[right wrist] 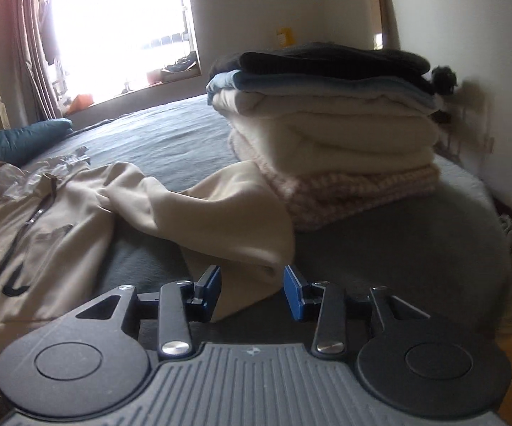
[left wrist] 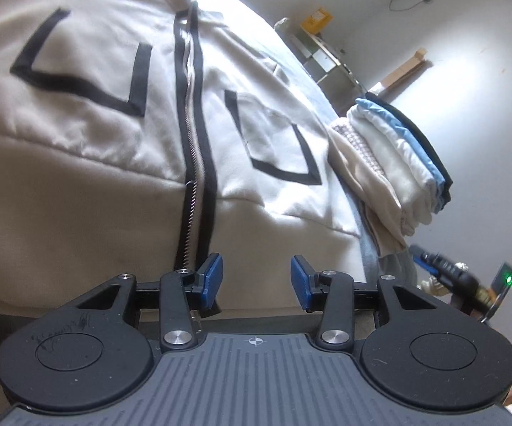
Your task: Fold clothes
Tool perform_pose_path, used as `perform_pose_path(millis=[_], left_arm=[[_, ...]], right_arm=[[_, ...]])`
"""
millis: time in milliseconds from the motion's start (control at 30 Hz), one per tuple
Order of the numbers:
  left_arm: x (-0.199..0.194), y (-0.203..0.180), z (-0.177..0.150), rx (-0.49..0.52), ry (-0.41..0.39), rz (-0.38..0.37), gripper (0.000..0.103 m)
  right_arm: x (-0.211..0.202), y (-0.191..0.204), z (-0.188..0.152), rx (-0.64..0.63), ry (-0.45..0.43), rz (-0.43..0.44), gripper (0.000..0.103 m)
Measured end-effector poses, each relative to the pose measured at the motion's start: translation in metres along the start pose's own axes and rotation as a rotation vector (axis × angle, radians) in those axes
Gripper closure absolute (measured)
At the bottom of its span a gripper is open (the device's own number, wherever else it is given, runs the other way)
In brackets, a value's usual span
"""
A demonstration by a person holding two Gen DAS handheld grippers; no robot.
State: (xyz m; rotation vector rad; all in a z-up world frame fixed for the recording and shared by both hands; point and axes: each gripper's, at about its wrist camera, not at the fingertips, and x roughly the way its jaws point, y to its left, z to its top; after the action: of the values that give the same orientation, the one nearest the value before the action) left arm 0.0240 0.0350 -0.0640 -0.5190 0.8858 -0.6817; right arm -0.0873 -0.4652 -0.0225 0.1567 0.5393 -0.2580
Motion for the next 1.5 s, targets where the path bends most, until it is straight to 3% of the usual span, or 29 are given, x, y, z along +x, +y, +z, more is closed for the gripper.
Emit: perform_pose_path(millis=[167, 400, 500, 567, 633, 667, 767, 900, 1233, 1300, 1367, 1500], left_arm=[[0.01, -0.023, 0.003, 0.04, 0.004, 0.0, 0.061], [0.045, -0.055, 0.01, 0.126, 0.08, -0.006, 0.061], [0.059, -0.069, 0.015, 0.175, 0.093, -0.002, 0.061], [0.066, -0.077, 0.019, 0.198, 0.092, -0.007, 0.061], [0.074, -0.084, 0.023, 0.219, 0.093, -0.014, 0.061], [0.08, -0.088, 0.025, 0.232, 0.093, -0.016, 0.061], [0.096, -0.096, 0.03, 0.269, 0.096, -0.009, 0.061], [0.116, -0.098, 0.037, 0.281, 0.102, -0.013, 0.061], [0.129, -0.078, 0.038, 0.217, 0.112, -0.029, 0.061], [0.129, -0.074, 0.037, 0.211, 0.114, -0.038, 0.061], [0.128, -0.072, 0.036, 0.205, 0.112, -0.048, 0.061], [0.126, -0.067, 0.035, 0.187, 0.108, -0.073, 0.061]], right_arm=[[0.004, 0.017, -0.023, -0.207, -0.032, -0.034, 0.059], [0.03, -0.025, -0.021, 0.072, -0.026, 0.029, 0.054], [0.044, -0.033, -0.018, 0.122, -0.045, 0.122, 0.054], [0.056, -0.036, -0.016, 0.166, -0.031, 0.177, 0.061], [0.058, -0.035, -0.013, 0.167, -0.042, 0.164, 0.083], [0.055, -0.033, -0.01, 0.153, -0.067, 0.148, 0.085], [0.029, -0.019, 0.006, 0.039, -0.195, 0.111, 0.09], [-0.002, 0.019, 0.039, -0.231, -0.363, 0.027, 0.09], [0.003, 0.111, 0.164, -0.764, -0.527, -0.128, 0.09], [0.017, 0.116, 0.196, -0.826, -0.517, -0.19, 0.09], [0.038, 0.112, 0.228, -0.84, -0.44, -0.235, 0.09], [0.104, 0.078, 0.281, -0.704, -0.111, -0.238, 0.09]])
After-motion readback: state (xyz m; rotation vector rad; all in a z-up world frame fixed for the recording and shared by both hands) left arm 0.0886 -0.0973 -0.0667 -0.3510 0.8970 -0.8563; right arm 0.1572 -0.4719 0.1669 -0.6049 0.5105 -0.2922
